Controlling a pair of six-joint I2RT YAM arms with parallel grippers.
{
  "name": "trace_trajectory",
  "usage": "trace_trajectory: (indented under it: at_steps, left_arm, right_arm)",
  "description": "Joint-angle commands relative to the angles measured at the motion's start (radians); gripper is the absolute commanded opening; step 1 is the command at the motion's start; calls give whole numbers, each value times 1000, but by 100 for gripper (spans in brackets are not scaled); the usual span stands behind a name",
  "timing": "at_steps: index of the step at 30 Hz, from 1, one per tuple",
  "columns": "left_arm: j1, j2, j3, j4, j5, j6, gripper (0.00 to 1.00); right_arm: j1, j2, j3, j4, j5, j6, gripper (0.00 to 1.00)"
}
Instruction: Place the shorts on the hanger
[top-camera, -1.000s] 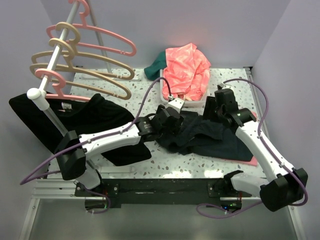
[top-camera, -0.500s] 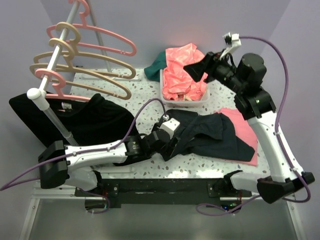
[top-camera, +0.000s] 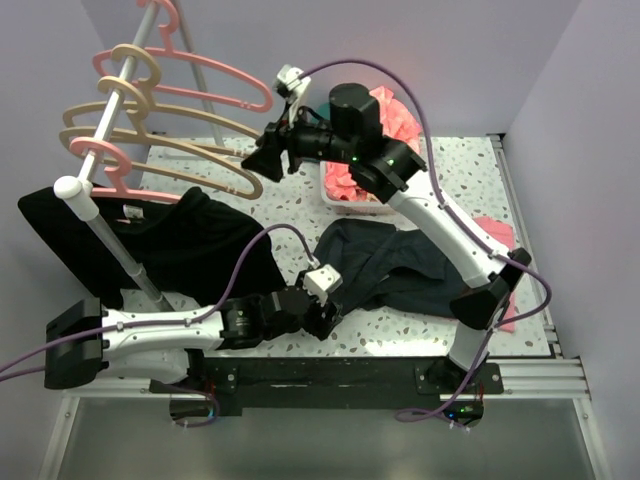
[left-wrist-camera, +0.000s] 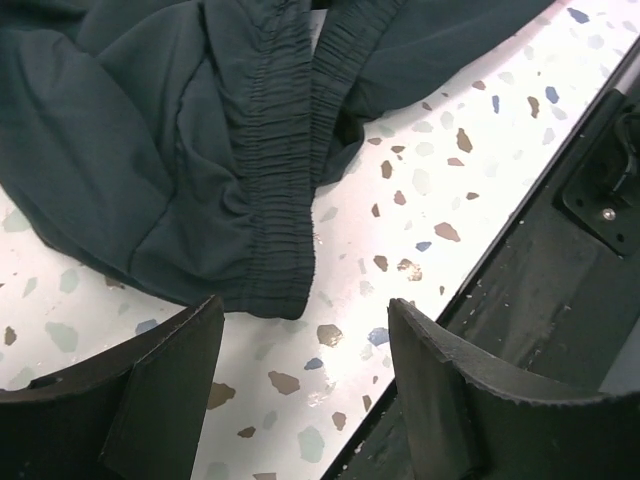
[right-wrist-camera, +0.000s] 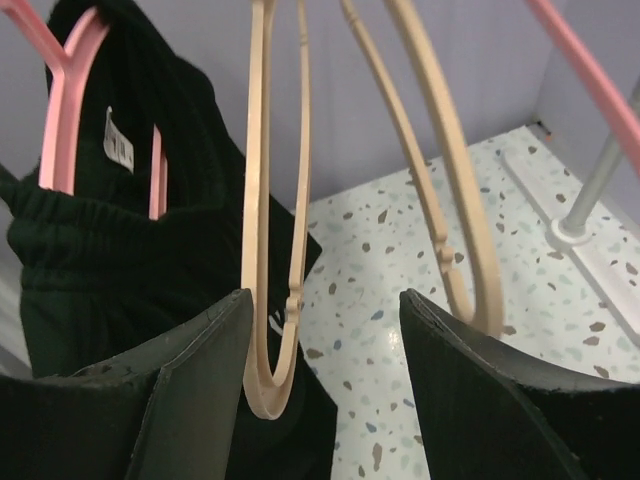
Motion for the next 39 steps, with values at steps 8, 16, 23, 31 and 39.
trace_trajectory:
  at_steps: [8,16,23,31,39]
  left_arm:
    - [-24,-10,-6,79,41,44,71]
    - [-24,-3,-3,73,35,55,71]
    - [-24,5,0,70,35,57,71]
    - [-24,8,9,62,32,64,71]
    - [-24,14,8,62,35,61,71]
  right_arm:
    - [40,1,36,-34,7,-108,59]
    - [54,2,36,-14,-28,-101,61]
    - [69,48,78,-38,-28,-114,60]
    - [71,-5,24,60,77,-62,63]
    - [84,16,83,97,22,-28,64]
